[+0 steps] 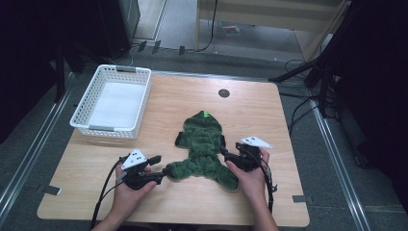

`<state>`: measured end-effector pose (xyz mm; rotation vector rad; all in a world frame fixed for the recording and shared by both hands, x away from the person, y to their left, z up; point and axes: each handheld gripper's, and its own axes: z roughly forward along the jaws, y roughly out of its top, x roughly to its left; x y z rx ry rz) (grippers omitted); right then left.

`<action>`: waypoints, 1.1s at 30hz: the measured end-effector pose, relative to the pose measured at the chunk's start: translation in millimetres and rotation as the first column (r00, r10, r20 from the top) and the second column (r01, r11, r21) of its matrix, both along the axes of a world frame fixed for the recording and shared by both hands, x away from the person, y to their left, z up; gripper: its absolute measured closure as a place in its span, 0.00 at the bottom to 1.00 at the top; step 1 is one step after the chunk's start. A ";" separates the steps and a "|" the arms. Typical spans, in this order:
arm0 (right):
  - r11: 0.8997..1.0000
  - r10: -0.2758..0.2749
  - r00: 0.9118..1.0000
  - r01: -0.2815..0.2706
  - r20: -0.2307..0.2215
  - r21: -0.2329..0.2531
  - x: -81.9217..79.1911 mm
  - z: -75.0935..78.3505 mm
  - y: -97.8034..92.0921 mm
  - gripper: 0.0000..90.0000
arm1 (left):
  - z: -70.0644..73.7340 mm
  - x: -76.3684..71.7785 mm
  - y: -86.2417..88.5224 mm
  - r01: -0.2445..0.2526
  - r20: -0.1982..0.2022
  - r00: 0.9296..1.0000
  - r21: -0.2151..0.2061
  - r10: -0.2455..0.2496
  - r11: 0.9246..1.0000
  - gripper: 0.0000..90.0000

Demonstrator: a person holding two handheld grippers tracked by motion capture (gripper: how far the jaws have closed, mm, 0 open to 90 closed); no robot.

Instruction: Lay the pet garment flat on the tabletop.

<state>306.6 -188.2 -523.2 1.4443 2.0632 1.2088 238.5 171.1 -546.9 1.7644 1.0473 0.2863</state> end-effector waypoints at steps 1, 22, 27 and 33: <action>1.000 -0.002 1.000 0.002 0.000 -0.006 -3.6 0.5 -2.4 0.18 | 0.7 -1.1 4.0 -0.014 0.002 1.000 0.001 0.014 1.000 0.33; 0.997 -0.075 0.995 0.074 0.059 0.005 -66.7 -8.0 -75.8 0.00 | 8.6 -25.0 123.8 -0.233 0.038 0.972 -0.005 0.233 0.972 0.01; 0.995 -0.101 0.993 0.102 0.061 -0.004 -74.1 -9.3 -89.5 0.00 | 6.7 -33.1 156.8 -0.301 0.026 0.953 -0.015 0.301 0.953 0.01; 0.993 -0.121 0.992 0.121 0.043 -0.009 -82.3 -13.5 -104.8 0.00 | 4.6 -42.5 185.3 -0.356 0.024 0.934 0.004 0.356 0.934 0.01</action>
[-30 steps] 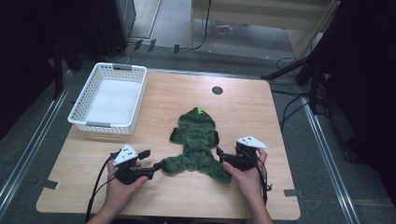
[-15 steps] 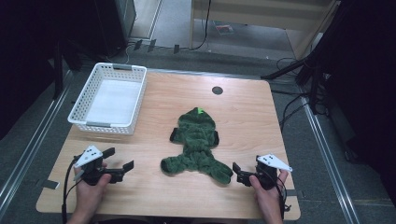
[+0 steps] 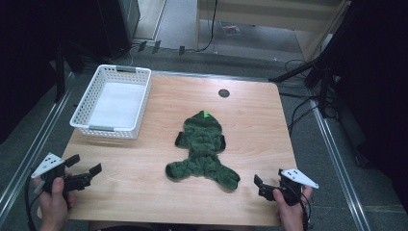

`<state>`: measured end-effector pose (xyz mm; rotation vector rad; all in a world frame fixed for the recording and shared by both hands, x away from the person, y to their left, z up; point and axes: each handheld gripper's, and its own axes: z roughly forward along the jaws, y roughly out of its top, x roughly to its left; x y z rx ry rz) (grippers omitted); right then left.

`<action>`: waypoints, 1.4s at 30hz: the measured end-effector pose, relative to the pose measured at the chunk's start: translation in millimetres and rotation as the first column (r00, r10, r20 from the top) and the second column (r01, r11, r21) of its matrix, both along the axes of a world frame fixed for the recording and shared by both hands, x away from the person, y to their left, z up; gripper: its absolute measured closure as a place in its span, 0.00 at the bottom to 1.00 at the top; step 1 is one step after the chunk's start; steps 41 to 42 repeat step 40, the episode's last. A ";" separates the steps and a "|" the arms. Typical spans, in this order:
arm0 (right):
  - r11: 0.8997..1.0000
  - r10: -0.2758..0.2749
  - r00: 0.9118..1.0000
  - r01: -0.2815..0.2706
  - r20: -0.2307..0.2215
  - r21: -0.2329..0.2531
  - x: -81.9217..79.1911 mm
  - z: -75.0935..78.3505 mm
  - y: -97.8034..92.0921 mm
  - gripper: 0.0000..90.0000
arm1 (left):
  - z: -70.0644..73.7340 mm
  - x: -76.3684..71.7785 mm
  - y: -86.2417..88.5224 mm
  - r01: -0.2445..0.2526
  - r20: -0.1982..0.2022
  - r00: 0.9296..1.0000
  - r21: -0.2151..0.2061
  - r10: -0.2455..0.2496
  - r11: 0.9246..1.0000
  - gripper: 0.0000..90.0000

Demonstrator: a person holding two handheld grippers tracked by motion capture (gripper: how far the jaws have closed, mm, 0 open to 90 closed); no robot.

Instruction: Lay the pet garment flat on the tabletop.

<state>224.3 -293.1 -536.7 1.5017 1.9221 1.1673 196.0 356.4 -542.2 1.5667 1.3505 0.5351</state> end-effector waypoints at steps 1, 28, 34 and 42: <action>1.000 -0.003 1.000 0.003 0.001 -0.004 -1.6 -0.7 -2.8 0.00 | -0.4 -1.2 6.2 -0.010 -0.005 1.000 -0.007 0.010 1.000 0.01; 0.996 -0.081 0.997 0.082 -0.019 0.035 -6.2 -9.9 -38.6 0.00 | -10.5 10.2 24.5 -0.011 -0.059 0.998 0.015 0.012 1.000 0.01; 0.997 -0.074 0.997 0.075 -0.023 0.032 -5.8 -10.2 -37.8 0.00 | -11.4 12.2 26.1 -0.007 -0.073 0.997 0.005 0.007 1.000 0.01; 0.996 -0.076 0.997 0.077 -0.023 0.034 -5.7 -10.2 -38.1 0.00 | -12.2 13.1 26.9 -0.003 -0.082 0.997 -0.007 0.003 1.000 0.01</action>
